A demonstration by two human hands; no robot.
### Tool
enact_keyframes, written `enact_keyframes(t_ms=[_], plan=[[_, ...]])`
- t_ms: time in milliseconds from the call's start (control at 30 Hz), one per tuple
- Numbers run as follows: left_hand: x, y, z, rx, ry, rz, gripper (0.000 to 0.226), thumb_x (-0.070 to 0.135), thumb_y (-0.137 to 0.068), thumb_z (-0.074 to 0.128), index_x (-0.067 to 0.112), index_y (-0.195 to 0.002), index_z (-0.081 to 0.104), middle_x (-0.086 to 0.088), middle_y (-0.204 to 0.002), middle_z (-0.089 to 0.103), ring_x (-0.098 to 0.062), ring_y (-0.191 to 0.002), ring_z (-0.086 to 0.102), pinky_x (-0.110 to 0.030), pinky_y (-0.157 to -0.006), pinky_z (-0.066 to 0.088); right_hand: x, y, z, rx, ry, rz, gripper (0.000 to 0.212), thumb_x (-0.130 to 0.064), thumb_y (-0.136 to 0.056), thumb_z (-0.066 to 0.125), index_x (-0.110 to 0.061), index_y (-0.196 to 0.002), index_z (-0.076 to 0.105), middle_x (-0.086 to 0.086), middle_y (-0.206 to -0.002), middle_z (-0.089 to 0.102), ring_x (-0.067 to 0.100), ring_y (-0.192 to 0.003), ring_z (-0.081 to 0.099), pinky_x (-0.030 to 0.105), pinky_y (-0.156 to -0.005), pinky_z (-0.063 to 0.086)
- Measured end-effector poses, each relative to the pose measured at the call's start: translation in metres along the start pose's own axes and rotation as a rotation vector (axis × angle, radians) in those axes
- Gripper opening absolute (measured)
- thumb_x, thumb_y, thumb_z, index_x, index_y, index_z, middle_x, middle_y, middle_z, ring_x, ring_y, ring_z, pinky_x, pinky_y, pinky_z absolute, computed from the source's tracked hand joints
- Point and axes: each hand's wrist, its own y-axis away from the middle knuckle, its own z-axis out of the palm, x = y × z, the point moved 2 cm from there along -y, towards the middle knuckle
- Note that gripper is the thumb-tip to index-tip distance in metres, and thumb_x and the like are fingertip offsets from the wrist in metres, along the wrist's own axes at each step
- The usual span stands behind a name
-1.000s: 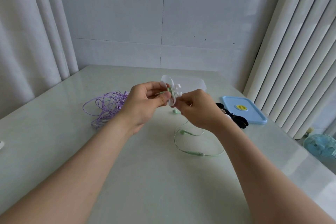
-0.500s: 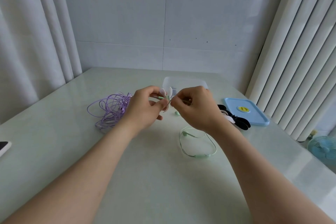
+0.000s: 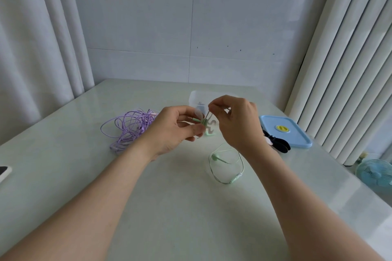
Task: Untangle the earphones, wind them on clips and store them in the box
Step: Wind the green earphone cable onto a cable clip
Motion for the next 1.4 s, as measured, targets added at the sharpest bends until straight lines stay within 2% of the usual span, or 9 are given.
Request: enact_keyframes(t_ms=[133, 200, 333, 500, 700, 933, 1133, 1300, 1400], plan=[[-0.001, 0.001, -0.001, -0.012, -0.018, -0.004, 0.023, 0.000, -0.088, 0.079, 0.007, -0.109, 0.072, -0.005, -0.096, 0.079, -0.015, -0.088, 0.075, -0.025, -0.084, 0.058, 0.002, -0.002, 0.001, -0.028, -0.043, 0.001, 0.016, -0.019, -0.100, 0.066, -0.021, -0.093, 0.081, -0.011, -0.077, 0.076, 0.008, -0.074, 0.069, 0.015, -0.076, 0.047], [-0.001, 0.001, -0.001, -0.014, 0.007, 0.002, 0.024, -0.001, -0.088, 0.079, 0.007, -0.110, 0.072, -0.005, -0.094, 0.079, -0.016, -0.086, 0.075, -0.024, -0.084, 0.058, 0.004, -0.003, -0.001, -0.051, -0.123, 0.056, 0.018, -0.019, -0.101, 0.066, -0.019, -0.091, 0.081, -0.010, -0.074, 0.076, 0.009, -0.074, 0.070, 0.025, -0.079, 0.052], [0.002, 0.001, 0.002, -0.003, 0.155, 0.015, 0.025, -0.006, -0.087, 0.076, 0.003, -0.110, 0.072, -0.009, -0.094, 0.078, -0.018, -0.083, 0.075, -0.029, -0.081, 0.061, 0.007, -0.001, 0.003, -0.174, -0.129, 0.232, 0.023, -0.017, -0.103, 0.057, -0.020, -0.089, 0.076, -0.009, -0.066, 0.065, 0.013, -0.060, 0.055, 0.029, -0.058, 0.040], [0.004, -0.002, 0.003, 0.166, 0.318, 0.052, 0.023, -0.008, -0.088, 0.075, 0.002, -0.108, 0.071, -0.004, -0.092, 0.077, -0.021, -0.084, 0.073, -0.030, -0.082, 0.062, 0.001, 0.003, 0.008, -0.327, -0.087, 0.293, 0.031, -0.014, -0.104, 0.048, -0.019, -0.084, 0.071, 0.003, -0.074, 0.065, 0.012, -0.057, 0.050, 0.026, -0.053, 0.037], [0.006, 0.000, -0.002, 0.345, 0.175, 0.082, 0.019, 0.006, -0.088, 0.082, 0.009, -0.105, 0.072, -0.001, -0.100, 0.078, -0.017, -0.076, 0.074, -0.024, -0.069, 0.059, -0.020, 0.019, 0.015, -0.639, -0.256, 0.304, 0.031, -0.017, -0.104, 0.050, -0.013, -0.089, 0.077, -0.006, -0.061, 0.059, 0.013, -0.052, 0.044, 0.018, -0.042, 0.034], [-0.004, 0.001, -0.005, 0.337, 0.019, 0.016, 0.022, 0.013, -0.088, 0.084, 0.017, -0.106, 0.072, 0.002, -0.108, 0.077, -0.020, -0.081, 0.077, -0.035, -0.065, 0.063, -0.025, 0.015, 0.002, -0.589, -0.346, 0.236, 0.031, -0.020, -0.099, 0.057, -0.013, -0.076, 0.076, 0.002, -0.060, 0.048, 0.019, -0.055, 0.035, 0.024, -0.047, 0.028], [-0.010, 0.003, -0.007, 0.056, -0.017, -0.030, 0.021, 0.002, -0.087, 0.081, 0.015, -0.103, 0.079, -0.006, -0.087, 0.078, -0.019, -0.078, 0.068, -0.029, -0.063, 0.045, -0.020, 0.004, -0.010, -0.329, -0.733, 0.360, 0.028, -0.013, -0.104, 0.043, -0.012, -0.079, 0.055, -0.003, -0.059, 0.034, 0.015, -0.049, 0.025, 0.023, -0.045, 0.022], [0.001, 0.004, 0.010, -0.061, 0.059, 0.010, 0.027, -0.002, -0.083, 0.081, 0.008, -0.108, 0.076, -0.005, -0.096, 0.079, -0.016, -0.082, 0.071, -0.025, -0.070, 0.054, 0.000, 0.001, -0.007, -0.127, -0.285, 0.319, 0.030, -0.019, -0.103, 0.046, -0.013, -0.080, 0.065, -0.014, -0.055, 0.050, 0.009, -0.052, 0.040, 0.026, -0.052, 0.034], [0.007, 0.003, 0.010, 0.005, 0.210, 0.049, 0.025, -0.001, -0.083, 0.077, 0.008, -0.106, 0.074, -0.005, -0.094, 0.080, -0.016, -0.083, 0.074, -0.025, -0.080, 0.059, 0.010, 0.002, -0.005, -0.170, -0.178, 0.357, 0.036, -0.014, -0.101, 0.049, -0.019, -0.065, 0.055, -0.017, -0.043, 0.042, 0.011, -0.050, 0.034, 0.026, -0.053, 0.029]])
